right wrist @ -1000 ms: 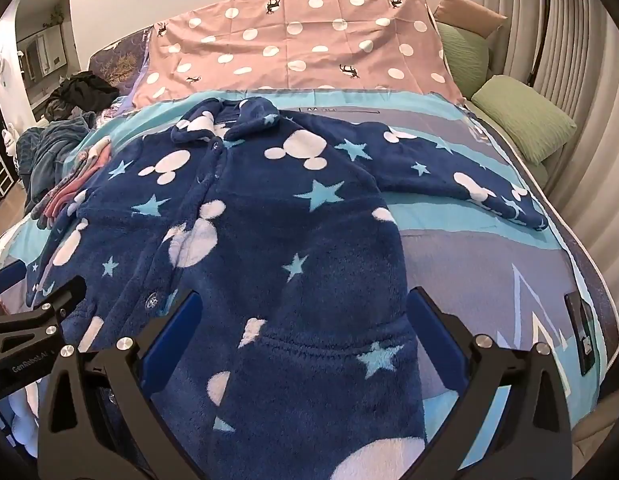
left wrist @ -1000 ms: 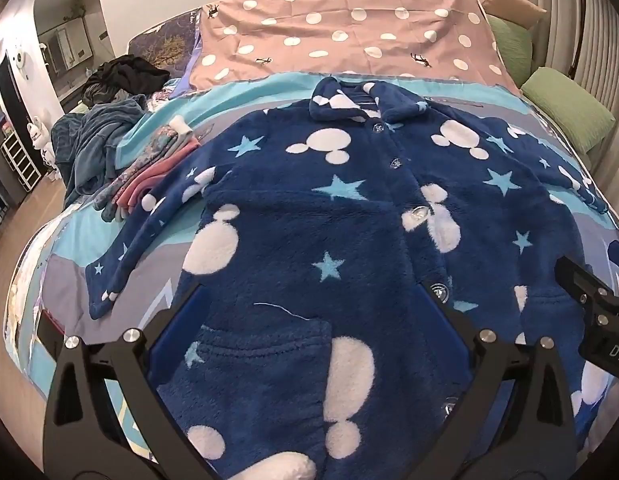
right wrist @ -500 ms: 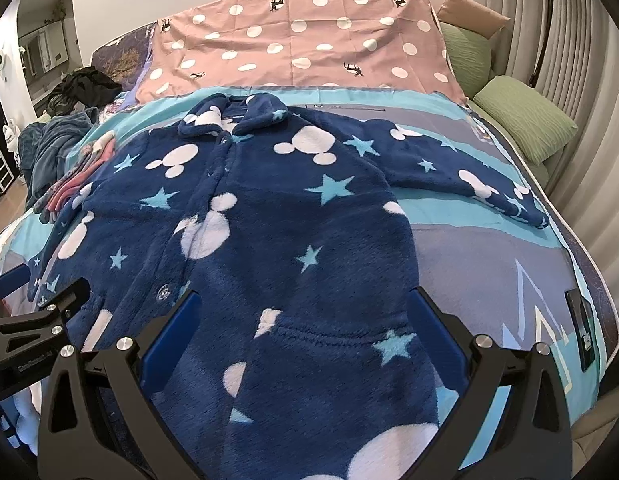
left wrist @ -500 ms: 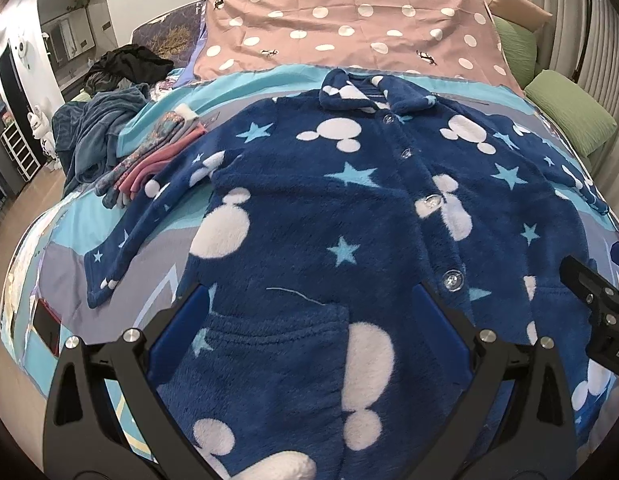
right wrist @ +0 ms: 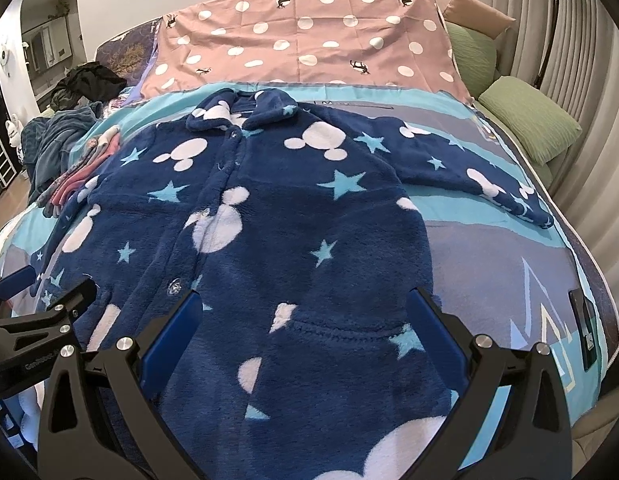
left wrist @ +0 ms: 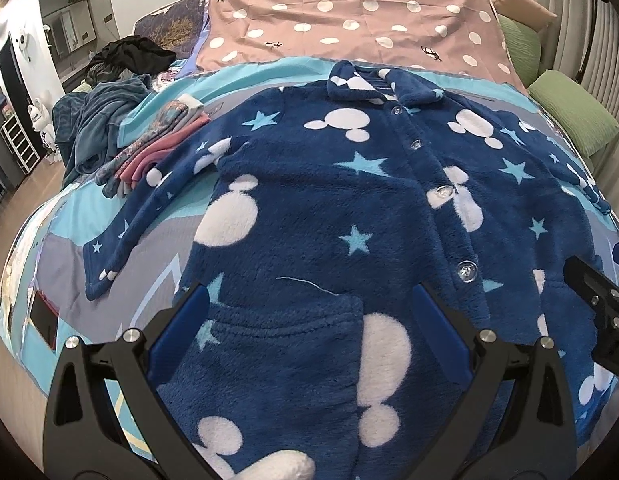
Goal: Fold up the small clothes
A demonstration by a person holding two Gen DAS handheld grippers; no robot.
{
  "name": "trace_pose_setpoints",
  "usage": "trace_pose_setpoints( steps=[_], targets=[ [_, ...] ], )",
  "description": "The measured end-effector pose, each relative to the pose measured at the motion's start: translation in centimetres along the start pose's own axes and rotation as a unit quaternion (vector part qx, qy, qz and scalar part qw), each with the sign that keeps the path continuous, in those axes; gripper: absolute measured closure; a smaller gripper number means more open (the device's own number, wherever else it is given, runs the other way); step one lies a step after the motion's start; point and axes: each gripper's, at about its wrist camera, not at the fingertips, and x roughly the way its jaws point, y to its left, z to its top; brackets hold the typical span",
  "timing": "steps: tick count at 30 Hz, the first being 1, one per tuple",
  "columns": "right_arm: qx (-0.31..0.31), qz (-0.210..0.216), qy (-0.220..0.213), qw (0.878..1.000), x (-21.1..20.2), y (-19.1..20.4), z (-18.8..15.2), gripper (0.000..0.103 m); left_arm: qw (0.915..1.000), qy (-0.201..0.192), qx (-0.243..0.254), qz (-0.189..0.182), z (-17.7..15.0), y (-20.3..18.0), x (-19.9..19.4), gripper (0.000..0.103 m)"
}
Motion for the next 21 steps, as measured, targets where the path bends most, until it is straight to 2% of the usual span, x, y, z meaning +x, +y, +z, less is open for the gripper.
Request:
trace_pose_setpoints(
  steps=[8,14,21],
  targets=[
    [-0.002,0.005,0.002,1.000,0.0,0.2,0.1,0.001,1.0000,0.003,-0.001,-0.002,-0.3,0.4,0.3,0.002],
    [-0.002,0.005,-0.012,1.000,-0.4,0.3,0.3,0.001,1.0000,0.004,-0.002,-0.002,-0.4,0.4,0.4,0.002],
    [0.028,0.010,-0.106,0.994,-2.5,-0.4,0.4,0.001,1.0000,0.004,-0.003,-0.002,-0.4,0.4,0.6,0.002]
  ],
)
